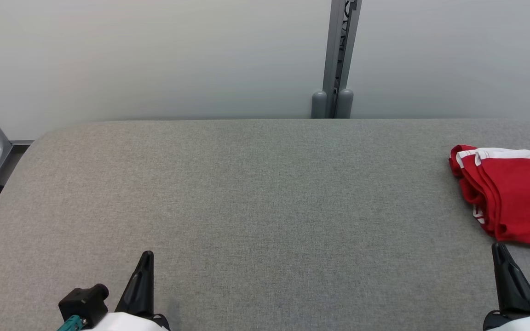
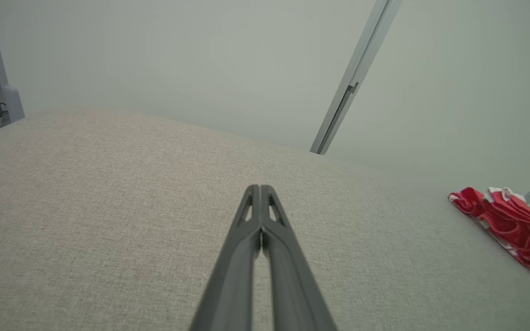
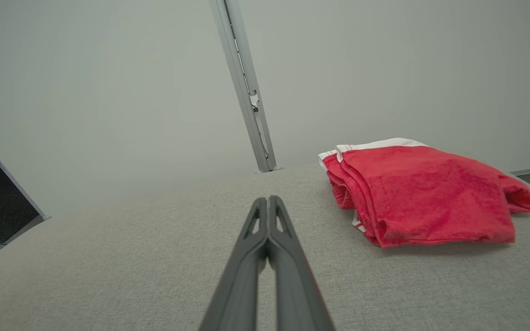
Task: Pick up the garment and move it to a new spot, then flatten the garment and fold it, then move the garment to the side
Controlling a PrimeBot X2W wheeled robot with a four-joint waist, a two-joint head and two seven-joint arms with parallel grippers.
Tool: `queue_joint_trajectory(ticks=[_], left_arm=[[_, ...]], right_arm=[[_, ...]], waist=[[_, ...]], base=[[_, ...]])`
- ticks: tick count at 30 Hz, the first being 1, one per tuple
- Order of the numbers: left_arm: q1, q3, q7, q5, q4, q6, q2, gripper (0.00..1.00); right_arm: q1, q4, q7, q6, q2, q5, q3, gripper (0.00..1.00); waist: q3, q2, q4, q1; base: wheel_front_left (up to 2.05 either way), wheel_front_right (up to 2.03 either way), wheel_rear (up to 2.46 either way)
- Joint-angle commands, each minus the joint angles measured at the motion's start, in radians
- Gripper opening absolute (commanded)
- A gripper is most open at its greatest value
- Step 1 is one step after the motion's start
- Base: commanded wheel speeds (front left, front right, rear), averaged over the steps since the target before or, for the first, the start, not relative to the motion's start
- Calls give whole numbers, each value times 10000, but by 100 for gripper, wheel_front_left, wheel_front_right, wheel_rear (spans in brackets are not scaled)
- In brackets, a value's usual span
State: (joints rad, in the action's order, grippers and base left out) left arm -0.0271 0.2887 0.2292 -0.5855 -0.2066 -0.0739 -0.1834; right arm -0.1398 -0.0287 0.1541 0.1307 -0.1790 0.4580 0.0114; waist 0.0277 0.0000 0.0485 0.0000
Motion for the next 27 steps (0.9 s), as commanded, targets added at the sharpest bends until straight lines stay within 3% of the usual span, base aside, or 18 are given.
queue_joint_trajectory(ticks=[1,27], left_arm=[[297,-203,-69,-356,133,102,-43,0],[692,-1396,-1110,-3557,-43,734,353,0]], right_arm=[[293,61,-71,0,-63,399,82,0],[1029,-640,-850,0,304,4021,325,0]], waist=[[-3,0,-6,0],[-68,0,-108,0]], base=[[0,0,0],[0,0,0]])
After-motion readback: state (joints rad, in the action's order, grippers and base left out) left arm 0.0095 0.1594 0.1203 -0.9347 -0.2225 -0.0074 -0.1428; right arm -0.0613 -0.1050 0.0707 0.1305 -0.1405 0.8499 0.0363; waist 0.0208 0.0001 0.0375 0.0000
